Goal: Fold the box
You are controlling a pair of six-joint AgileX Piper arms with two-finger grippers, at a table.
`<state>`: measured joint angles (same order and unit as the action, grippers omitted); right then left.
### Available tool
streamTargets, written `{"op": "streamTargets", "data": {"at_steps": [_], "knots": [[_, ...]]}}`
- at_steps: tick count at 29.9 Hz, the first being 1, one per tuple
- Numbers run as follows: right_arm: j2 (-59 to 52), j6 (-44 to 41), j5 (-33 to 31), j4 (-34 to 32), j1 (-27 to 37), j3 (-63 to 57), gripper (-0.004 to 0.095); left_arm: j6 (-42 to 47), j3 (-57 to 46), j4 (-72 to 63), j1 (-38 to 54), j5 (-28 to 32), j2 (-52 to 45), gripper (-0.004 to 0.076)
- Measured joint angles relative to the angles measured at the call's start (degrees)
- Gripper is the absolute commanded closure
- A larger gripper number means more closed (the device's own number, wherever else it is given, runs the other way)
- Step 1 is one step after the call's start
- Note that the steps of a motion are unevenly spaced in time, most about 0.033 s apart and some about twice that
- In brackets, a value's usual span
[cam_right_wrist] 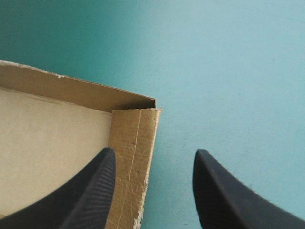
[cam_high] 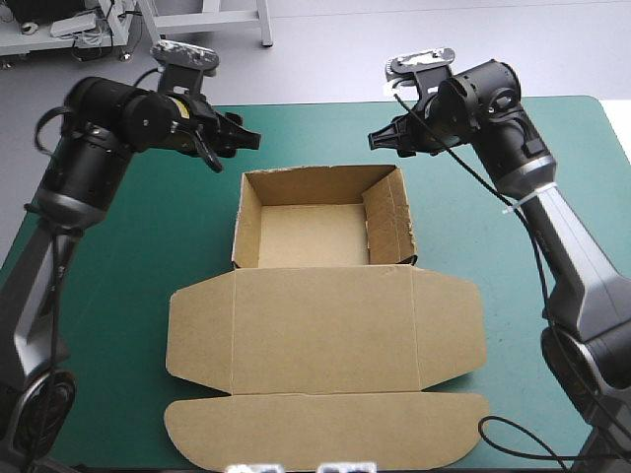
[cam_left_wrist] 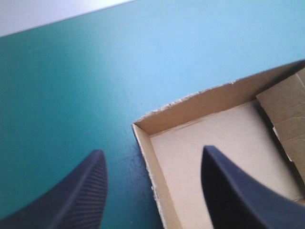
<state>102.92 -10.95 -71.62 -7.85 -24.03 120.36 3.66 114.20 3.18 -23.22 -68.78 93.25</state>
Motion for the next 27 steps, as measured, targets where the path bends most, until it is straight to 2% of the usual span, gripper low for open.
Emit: {"op": "streamTargets", "data": {"at_steps": [3,12,15,19,27], "knots": [[-1.94,-1.29,0.0,-1.04,0.0,0.0,0.0442,-0.32,3.22,0.76,0.0,-2.88,-3.28,0.073],[-2.67,-1.96,-0.02,0.81,0.0,-1.4,0.0494,-2.35,5.34,-1.95,0.02,-3.05,-14.31,0.0733],[-1.34,-2.01,-0.02,3.95,1.11,-3.44,0.0494,-2.9,3.52,-2.1,0.02,-3.05,-17.84,0.0733],[1.43,-0.33,-0.02,9.51,3.12,-6.51,0.0494,-3.02,-4.33,-2.1,0.06,-3.1,-23.27,0.0733],[6.84,0.87,0.04,11.96,4.11,-7.98,0.0494,-3.03,-25.37,-1.67,0.06,-3.1,-33.65,0.0733]]}}
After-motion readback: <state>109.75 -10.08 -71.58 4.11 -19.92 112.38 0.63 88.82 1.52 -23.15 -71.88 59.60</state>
